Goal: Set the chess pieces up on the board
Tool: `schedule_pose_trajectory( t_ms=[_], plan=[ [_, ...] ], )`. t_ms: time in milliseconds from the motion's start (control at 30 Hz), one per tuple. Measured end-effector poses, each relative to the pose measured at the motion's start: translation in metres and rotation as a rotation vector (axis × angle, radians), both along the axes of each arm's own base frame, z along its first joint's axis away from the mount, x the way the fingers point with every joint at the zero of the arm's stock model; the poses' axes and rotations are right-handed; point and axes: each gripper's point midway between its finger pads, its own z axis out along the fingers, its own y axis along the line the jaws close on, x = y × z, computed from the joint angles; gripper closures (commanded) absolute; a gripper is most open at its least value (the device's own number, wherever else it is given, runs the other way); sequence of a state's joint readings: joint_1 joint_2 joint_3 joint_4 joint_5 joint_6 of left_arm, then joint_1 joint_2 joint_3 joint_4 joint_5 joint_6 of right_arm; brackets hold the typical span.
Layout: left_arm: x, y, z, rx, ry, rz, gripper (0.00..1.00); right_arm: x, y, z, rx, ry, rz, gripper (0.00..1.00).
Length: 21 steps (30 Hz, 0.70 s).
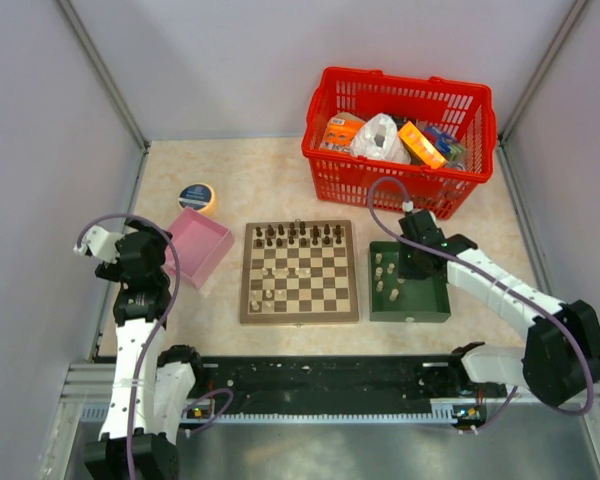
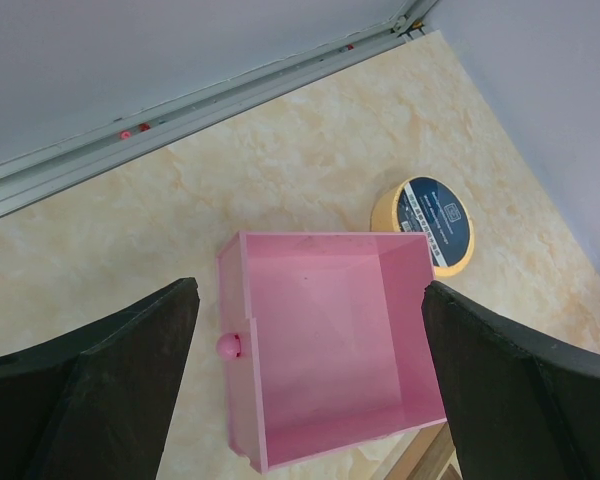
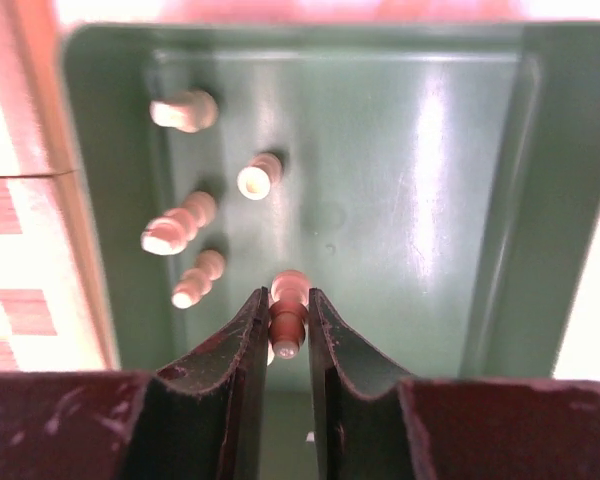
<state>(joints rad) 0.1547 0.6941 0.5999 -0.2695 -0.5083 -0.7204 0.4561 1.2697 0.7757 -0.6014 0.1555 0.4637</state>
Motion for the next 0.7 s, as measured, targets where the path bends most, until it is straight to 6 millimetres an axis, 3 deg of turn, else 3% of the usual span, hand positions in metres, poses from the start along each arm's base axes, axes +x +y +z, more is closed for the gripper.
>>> schedule_pose_trajectory(
  t_ms=[233,367,533,700],
  plan=[
    [0.001,-0.001,-0.001,-0.008,-0.001,-0.002,0.01,0.020,0.017,0.075,0.081,-0.182,0.025,0.82],
    [0.001,-0.001,-0.001,-0.011,-0.002,-0.003,0.01,0.012,0.053,0.092,0.107,-0.211,0.125,0.81],
    [0.001,-0.001,-0.001,-0.011,-0.003,-0.003,0.01,-0.010,0.119,0.086,0.125,-0.182,0.296,0.82],
    [0.001,-0.001,-0.001,-0.011,-0.005,-0.003,0.01,-0.036,0.191,0.053,0.086,-0.124,0.461,0.82]
  ],
)
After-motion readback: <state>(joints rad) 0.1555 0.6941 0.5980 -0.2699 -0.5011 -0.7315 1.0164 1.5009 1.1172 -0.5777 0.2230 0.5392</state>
